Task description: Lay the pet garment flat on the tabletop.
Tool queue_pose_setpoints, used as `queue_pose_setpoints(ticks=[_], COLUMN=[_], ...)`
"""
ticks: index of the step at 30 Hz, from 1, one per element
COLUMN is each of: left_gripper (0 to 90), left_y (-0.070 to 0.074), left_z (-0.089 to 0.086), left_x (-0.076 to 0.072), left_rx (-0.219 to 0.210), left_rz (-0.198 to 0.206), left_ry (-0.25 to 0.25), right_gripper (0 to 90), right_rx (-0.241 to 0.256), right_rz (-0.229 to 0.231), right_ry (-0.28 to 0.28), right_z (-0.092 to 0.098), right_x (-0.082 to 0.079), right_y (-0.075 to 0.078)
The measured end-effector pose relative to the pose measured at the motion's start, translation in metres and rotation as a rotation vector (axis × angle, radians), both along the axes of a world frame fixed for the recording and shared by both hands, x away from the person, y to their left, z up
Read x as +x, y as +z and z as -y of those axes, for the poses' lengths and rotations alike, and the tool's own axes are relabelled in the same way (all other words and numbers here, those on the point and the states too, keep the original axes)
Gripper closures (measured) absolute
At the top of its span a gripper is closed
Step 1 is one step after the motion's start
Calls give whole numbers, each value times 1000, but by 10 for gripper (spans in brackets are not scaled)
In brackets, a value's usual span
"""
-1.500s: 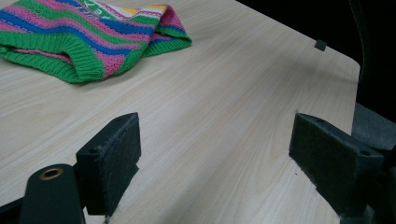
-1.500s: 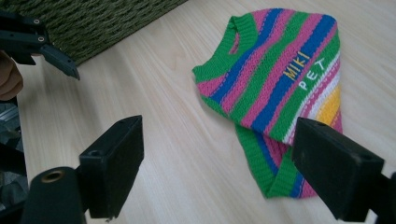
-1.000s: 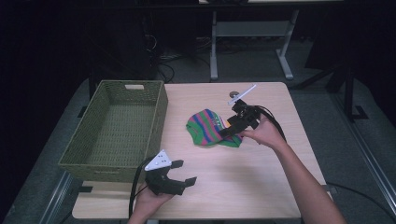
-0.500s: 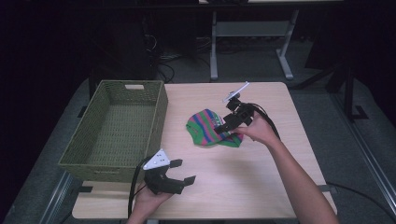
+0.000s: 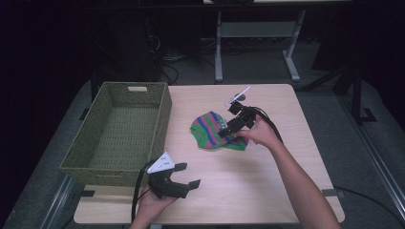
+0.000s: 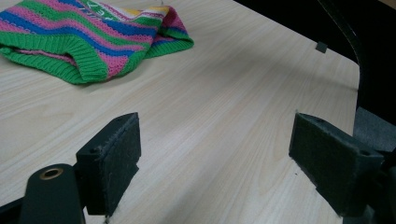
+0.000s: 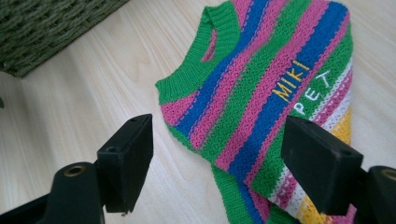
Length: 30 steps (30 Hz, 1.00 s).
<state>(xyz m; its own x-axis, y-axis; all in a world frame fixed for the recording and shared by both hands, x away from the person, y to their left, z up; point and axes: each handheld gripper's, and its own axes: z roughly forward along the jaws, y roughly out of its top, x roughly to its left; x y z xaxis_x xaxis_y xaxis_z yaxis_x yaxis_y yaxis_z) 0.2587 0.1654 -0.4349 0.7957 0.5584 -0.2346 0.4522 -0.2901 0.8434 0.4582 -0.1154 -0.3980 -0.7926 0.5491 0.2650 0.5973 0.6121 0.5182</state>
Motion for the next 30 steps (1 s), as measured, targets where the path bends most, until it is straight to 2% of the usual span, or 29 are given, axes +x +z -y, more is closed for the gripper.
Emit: queue_pose_setpoints(ticks=[6, 14, 18, 30], left_gripper=[164, 164, 164, 164], left_y=[1, 1, 1, 1], left_z=[-1, -1, -2, -2], left_x=[1, 1, 1, 1], left_rx=[3, 6, -3, -7], left_rz=[2, 7, 4, -2], left_ry=[2, 0, 5, 5], right_gripper=[253, 294, 316, 334], right_rx=[-25, -38, -28, -63], right_rz=[-20, -20, -16, -14], right_ry=[-21, -39, -50, -73], right_z=[-2, -6, -6, -10], right_x=[7, 11, 12, 17], right_y=[-12, -17, -18, -29])
